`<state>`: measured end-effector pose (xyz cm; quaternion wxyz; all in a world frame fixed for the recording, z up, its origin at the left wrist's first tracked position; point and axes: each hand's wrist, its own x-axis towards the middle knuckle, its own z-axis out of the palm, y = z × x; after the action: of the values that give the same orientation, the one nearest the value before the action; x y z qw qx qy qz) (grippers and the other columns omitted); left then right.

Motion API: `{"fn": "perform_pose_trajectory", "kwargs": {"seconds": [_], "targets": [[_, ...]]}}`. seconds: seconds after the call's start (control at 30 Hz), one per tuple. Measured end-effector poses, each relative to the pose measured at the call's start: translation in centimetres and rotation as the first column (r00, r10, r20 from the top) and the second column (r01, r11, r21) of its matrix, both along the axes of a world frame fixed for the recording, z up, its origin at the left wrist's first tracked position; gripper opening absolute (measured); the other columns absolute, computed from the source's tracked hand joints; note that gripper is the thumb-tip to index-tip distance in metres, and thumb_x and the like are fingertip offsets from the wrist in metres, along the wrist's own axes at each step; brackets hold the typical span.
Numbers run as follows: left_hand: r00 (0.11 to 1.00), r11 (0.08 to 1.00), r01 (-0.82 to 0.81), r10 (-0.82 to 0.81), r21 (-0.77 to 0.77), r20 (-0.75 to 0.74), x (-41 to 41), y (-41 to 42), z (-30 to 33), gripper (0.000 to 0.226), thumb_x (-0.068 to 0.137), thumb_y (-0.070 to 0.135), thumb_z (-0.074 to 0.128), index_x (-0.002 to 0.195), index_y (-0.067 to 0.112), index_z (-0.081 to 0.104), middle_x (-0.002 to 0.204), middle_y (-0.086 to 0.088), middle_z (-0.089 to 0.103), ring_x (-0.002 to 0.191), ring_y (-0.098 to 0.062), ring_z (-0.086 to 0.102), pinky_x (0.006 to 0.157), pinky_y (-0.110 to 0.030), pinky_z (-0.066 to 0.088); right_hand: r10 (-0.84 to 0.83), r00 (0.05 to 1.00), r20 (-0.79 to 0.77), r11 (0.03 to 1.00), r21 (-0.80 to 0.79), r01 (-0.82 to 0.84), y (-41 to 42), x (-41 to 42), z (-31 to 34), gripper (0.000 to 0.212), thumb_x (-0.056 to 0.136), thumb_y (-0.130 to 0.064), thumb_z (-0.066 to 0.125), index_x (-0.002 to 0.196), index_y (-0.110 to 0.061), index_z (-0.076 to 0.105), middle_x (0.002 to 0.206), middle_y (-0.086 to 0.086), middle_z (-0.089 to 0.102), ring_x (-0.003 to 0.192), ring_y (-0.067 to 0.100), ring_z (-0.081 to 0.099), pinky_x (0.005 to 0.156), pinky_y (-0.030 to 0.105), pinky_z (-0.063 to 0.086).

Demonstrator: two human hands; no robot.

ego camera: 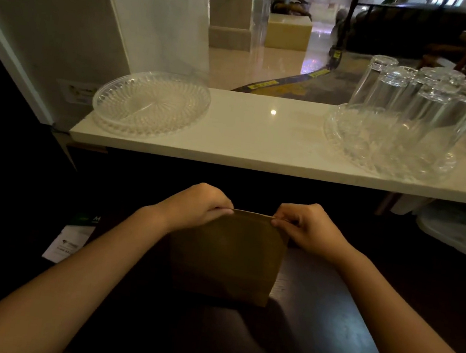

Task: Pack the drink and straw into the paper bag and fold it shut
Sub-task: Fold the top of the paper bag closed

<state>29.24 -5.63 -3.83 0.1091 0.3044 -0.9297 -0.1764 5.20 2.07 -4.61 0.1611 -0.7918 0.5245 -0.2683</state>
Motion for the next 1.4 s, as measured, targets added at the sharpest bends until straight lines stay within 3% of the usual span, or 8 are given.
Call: {"fn": "perform_pose_trajectory", "kwargs": {"seconds": [0.4,0.57,0.67,0.77,0.83,0.97,1.13,1.4], "targets": [[0.991,0.990,-0.132,0.131,-0.048,-0.029,5.3,0.6,0.8,0.018,0.087,0.024,0.060,0.096,0.015,0.072,0.093,-0.001,0.075,0.088,-0.012,0.067,0.081,-0.029,0.052,0.006,1.000,0.026,1.000,0.000,-0.006,-0.5,-0.9,-0.2,0.009,0.083,-0.016,0.064,0.075,-0.015,0.067,0.064,0.000,0.067,0.059,0.012,0.062,0.055,0.037,0.051],[0.979,0.894,-0.194,0.205,-0.404,-0.017,5.6,1.1,0.4,0.035,0.083,0.040,0.058,0.064,0.014,0.070,0.056,-0.001,0.068,0.053,-0.016,0.064,0.056,-0.032,0.054,-0.040,0.999,0.030,0.999,-0.016,0.040,-0.4,-1.3,-0.6,0.013,0.082,-0.017,0.066,0.070,-0.013,0.064,0.059,-0.003,0.062,0.055,0.011,0.059,0.053,0.035,0.048],[0.970,0.807,-0.233,0.231,-0.543,-0.074,5.3,1.7,-0.4,0.043,0.082,0.042,0.056,0.051,0.013,0.058,0.043,-0.001,0.056,0.041,-0.015,0.055,0.043,-0.025,0.047,-0.118,0.990,0.079,0.993,-0.011,0.120,-0.3,-1.6,-1.2,0.018,0.079,-0.019,0.069,0.063,-0.020,0.061,0.056,-0.008,0.060,0.054,0.005,0.058,0.052,0.019,0.045],[0.913,0.876,-0.382,0.308,-0.296,-0.266,5.8,2.3,-2.7,0.031,0.079,0.037,0.063,0.063,0.010,0.062,0.059,-0.002,0.061,0.056,-0.017,0.059,0.052,-0.027,0.048,-0.187,0.963,0.196,0.982,0.055,0.179,0.2,-2.0,-2.2,0.028,0.076,-0.012,0.072,0.062,-0.032,0.057,0.056,-0.011,0.059,0.060,0.001,0.059,0.054,0.006,0.042],[0.845,0.896,-0.442,0.404,-0.033,-0.350,6.4,2.7,-4.3,0.017,0.075,0.026,0.073,0.078,0.013,0.062,0.077,0.006,0.059,0.071,-0.008,0.057,0.062,-0.011,0.042,-0.215,0.925,0.314,0.975,0.128,0.183,0.8,-2.2,-3.3,0.031,0.075,-0.006,0.072,0.068,-0.034,0.060,0.064,-0.009,0.065,0.065,-0.001,0.063,0.061,0.007,0.048],[0.719,0.762,-0.532,0.637,0.369,-0.278,6.6,3.7,-6.9,0.034,0.074,0.019,0.074,0.106,0.016,0.061,0.106,0.003,0.051,0.097,-0.006,0.049,0.084,-0.016,0.040,-0.251,0.877,0.410,0.959,0.229,0.167,1.9,-1.8,-5.2,0.027,0.075,-0.003,0.070,0.084,-0.028,0.064,0.087,0.001,0.071,0.085,0.010,0.068,0.078,0.023,0.054],[0.690,0.695,-0.515,0.684,0.502,-0.238,6.8,4.7,-7.8,0.044,0.076,0.017,0.072,0.118,0.012,0.059,0.118,-0.005,0.060,0.108,-0.016,0.054,0.092,-0.032,0.046,-0.303,0.884,0.357,0.942,0.254,0.220,3.1,-0.6,-6.6,0.037,0.076,-0.002,0.070,0.090,-0.034,0.058,0.087,0.000,0.062,0.075,0.001,0.061,0.069,0.007,0.050],[0.645,0.691,-0.553,0.708,0.465,-0.285,6.0,5.2,-7.2,0.050,0.076,0.010,0.071,0.124,0.012,0.054,0.076,0.004,0.068,0.078,0.004,0.058,0.076,-0.020,0.045,-0.402,0.836,0.374,0.910,0.261,0.321,3.2,0.3,-6.4,0.025,0.079,-0.005,0.066,0.102,-0.015,0.065,0.078,0.000,0.066,0.074,0.013,0.063,0.070,0.018,0.051]]}}
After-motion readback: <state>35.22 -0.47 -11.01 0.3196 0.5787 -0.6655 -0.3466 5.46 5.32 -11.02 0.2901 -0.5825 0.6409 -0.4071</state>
